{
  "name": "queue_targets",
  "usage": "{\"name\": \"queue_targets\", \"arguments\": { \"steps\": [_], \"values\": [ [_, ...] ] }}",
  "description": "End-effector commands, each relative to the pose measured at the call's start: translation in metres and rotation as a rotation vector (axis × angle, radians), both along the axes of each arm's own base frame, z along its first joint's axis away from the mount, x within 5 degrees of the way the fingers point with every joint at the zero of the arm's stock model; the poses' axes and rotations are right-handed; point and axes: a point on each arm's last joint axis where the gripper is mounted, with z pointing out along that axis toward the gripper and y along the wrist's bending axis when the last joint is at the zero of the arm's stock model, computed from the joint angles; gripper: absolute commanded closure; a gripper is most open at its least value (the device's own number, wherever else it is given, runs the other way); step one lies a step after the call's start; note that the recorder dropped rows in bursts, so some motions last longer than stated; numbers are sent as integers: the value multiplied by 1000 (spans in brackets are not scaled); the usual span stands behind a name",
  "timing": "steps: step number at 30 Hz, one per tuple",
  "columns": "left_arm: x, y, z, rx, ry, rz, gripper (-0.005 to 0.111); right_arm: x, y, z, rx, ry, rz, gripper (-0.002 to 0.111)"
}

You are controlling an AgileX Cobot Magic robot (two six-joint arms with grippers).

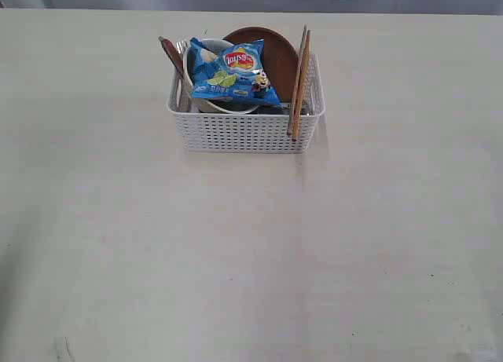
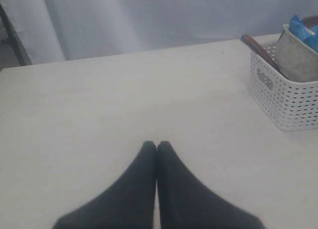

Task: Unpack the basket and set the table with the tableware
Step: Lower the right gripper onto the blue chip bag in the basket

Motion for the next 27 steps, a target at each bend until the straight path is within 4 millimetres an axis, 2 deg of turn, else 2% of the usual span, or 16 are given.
{"name": "queue_targets", "arguments": {
  "steps": [1,2,3,4,5,6,7,8,9,10,11,13,14,16,20,27],
  "values": [
    [0,0,-1,-20,2,2,107,-9,-2,22,123,-234,29,109],
    [0,0,-1,-20,2,2,107,-10,-1,28,130,-235,46,108],
    [0,0,-1,-20,2,2,107,-15,1,46,169,-247,88,108],
    [0,0,-1,-20,2,2,107,-18,2,55,175,-261,104,108],
    [0,0,-1,-20,2,2,107,-21,4,79,158,-276,120,100],
    [0,0,-1,-20,2,2,107,-21,4,92,163,-263,121,92],
    [0,0,-1,-20,2,2,107,-17,3,118,185,-192,110,71],
    [0,0,-1,-20,2,2,107,-13,2,130,190,-144,94,58],
    [0,0,-1,-20,2,2,107,-2,1,151,170,-56,58,39],
    [0,0,-1,-20,2,2,107,12,0,168,144,52,35,34],
    [0,0,-1,-20,2,2,107,22,1,175,120,116,41,36],
    [0,0,-1,-20,2,2,107,54,14,193,43,267,117,43],
    [0,0,-1,-20,2,2,107,72,29,199,-32,319,204,45],
    [0,0,-1,-18,1,3,107,99,61,206,-136,388,354,45],
    [0,0,-1,-17,1,3,107,133,111,206,-273,484,507,44],
    [0,0,-1,-17,1,3,107,186,190,174,-455,816,628,44]
  ]
}}
